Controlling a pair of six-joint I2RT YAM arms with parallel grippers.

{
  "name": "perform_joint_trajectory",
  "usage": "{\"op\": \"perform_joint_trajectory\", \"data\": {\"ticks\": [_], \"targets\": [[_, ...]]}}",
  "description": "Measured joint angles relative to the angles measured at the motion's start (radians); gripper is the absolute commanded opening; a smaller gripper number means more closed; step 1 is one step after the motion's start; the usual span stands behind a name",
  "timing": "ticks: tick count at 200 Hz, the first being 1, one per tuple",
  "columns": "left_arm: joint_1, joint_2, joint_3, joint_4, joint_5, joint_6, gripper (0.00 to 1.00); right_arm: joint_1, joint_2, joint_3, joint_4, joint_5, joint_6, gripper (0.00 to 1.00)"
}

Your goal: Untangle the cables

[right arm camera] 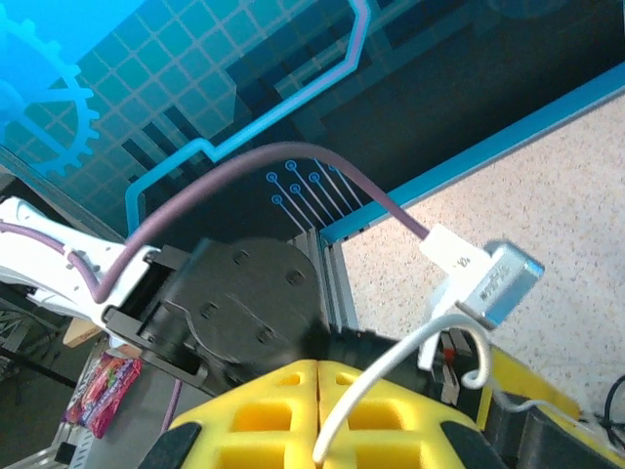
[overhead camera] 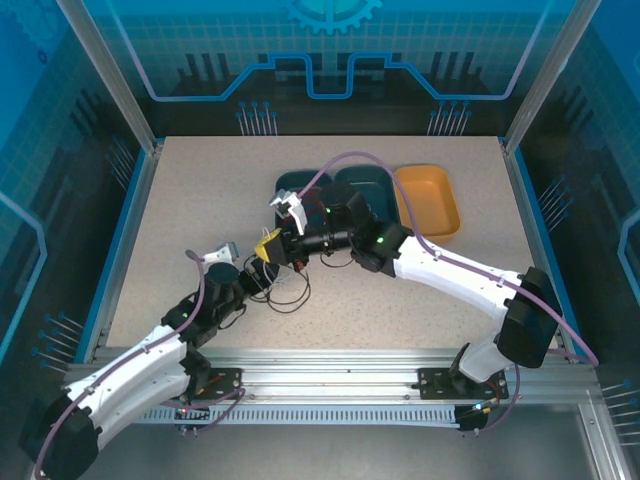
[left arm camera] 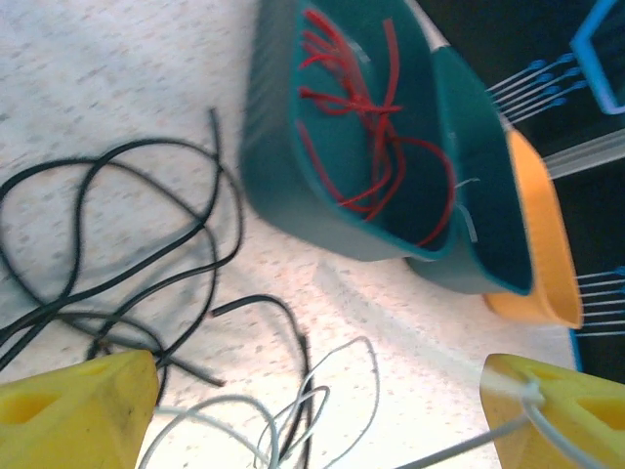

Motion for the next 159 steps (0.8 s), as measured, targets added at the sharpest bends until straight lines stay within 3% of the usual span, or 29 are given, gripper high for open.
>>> {"op": "perform_joint_trajectory", "data": {"ticks": [118,140,159], "targets": [[0.014,0.102,-0.002,-0.196,-0.117,-0.164,0.78,-0.037,-0.095,0.066,-0.086,0.095,-0.105,0.01],[0.027,0.113,-0.002,-0.2,-0.118,-0.177,0.8,-0.061,-0.12,0.066,-0.121,0.141,-0.116,0.01],[0.03,0.116,-0.002,-0.204,-0.117,-0.177,0.88,-0.09,-0.142,0.068,-0.167,0.195,-0.121,0.02]]}}
